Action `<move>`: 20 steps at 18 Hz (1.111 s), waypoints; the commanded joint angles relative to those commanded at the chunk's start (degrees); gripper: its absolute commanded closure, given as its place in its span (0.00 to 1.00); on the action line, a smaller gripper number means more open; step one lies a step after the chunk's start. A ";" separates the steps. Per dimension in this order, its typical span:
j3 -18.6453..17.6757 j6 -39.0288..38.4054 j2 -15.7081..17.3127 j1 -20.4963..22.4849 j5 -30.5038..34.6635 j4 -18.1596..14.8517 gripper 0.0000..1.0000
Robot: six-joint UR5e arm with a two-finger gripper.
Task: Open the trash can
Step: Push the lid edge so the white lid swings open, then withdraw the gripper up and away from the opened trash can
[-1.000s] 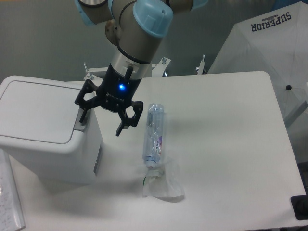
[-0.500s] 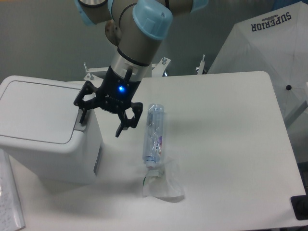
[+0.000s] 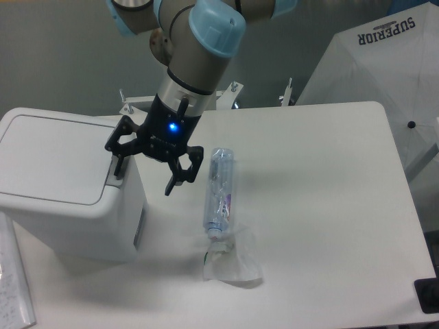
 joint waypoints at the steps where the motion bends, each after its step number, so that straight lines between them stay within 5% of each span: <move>1: 0.00 0.09 0.00 0.00 0.00 0.00 0.00; 20: 2.81 0.35 -0.53 0.96 -0.09 0.00 0.00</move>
